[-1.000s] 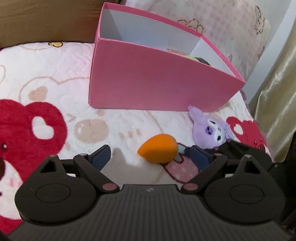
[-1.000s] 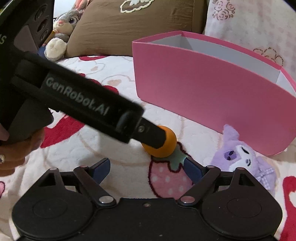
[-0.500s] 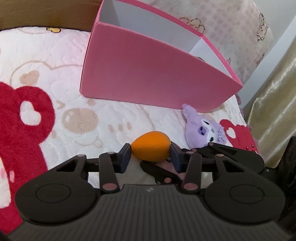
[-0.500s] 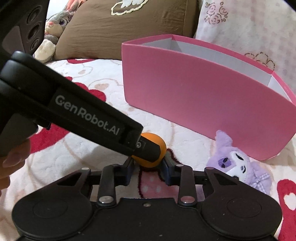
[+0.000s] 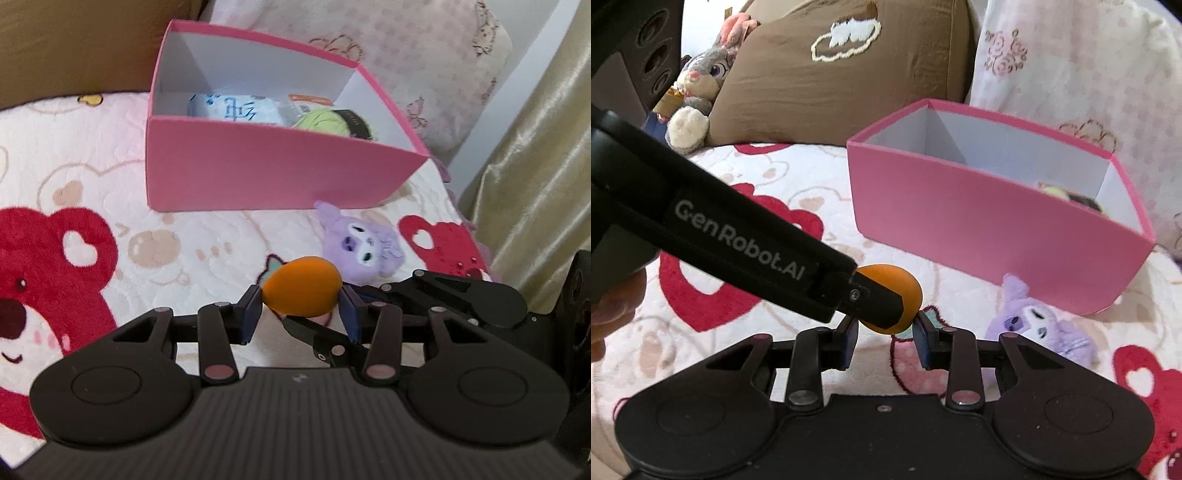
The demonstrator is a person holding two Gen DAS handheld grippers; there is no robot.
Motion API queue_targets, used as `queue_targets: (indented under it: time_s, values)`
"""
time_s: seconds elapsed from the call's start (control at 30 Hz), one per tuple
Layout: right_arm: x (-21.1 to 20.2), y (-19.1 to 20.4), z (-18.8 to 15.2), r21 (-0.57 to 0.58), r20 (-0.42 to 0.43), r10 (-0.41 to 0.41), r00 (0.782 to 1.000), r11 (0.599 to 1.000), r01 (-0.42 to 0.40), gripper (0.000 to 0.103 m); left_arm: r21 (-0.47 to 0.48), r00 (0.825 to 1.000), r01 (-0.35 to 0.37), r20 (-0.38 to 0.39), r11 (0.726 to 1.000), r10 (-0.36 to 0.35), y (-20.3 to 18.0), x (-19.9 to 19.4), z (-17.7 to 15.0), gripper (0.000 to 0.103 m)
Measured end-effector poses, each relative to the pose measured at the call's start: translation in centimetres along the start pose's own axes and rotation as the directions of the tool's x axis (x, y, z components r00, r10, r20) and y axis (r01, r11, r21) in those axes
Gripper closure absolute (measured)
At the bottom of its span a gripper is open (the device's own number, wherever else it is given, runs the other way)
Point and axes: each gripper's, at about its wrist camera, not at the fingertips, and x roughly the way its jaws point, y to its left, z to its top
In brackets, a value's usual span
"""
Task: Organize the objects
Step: 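Close the left tool on the orange sponge egg, then lift the orange sponge egg with the left tool toward the pink box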
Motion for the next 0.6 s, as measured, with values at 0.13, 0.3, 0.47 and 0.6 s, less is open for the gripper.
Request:
queue_targets:
  time_s: [0.13, 0.3, 0.47, 0.6]
  values:
    - [-1.8, 0.4, 0.6, -0.014, 0.008, -0.011, 1.0, 1.0, 0.011, 0.066, 0.037, 1.0, -0.014, -0.003, 0.999, 0.014, -1.6, -1.4, 0.6, 0.059]
    - [-3.6, 0.0, 1.9, -0.015, 0.028, 0.0, 1.0, 1.0, 0.0, 0.066, 0.069, 0.999, -0.039, -0.006, 0.997, 0.04, -3.4, -3.2, 1.5, 0.059]
    - [-6.0, -0.1, 3.1, -0.039, 0.059, -0.001, 0.998, 0.999, 0.003, 0.066, 0.103, 0.998, -0.055, 0.01, 0.993, 0.054, -5.0, -4.9, 2.8, 0.059]
    - [-7.0, -0.4, 4.8, -0.067, 0.09, -0.036, 0.995, 0.997, 0.042, 0.066, 0.118, 0.998, -0.055, 0.023, 0.991, 0.053, -5.9, -5.8, 4.4, 0.059]
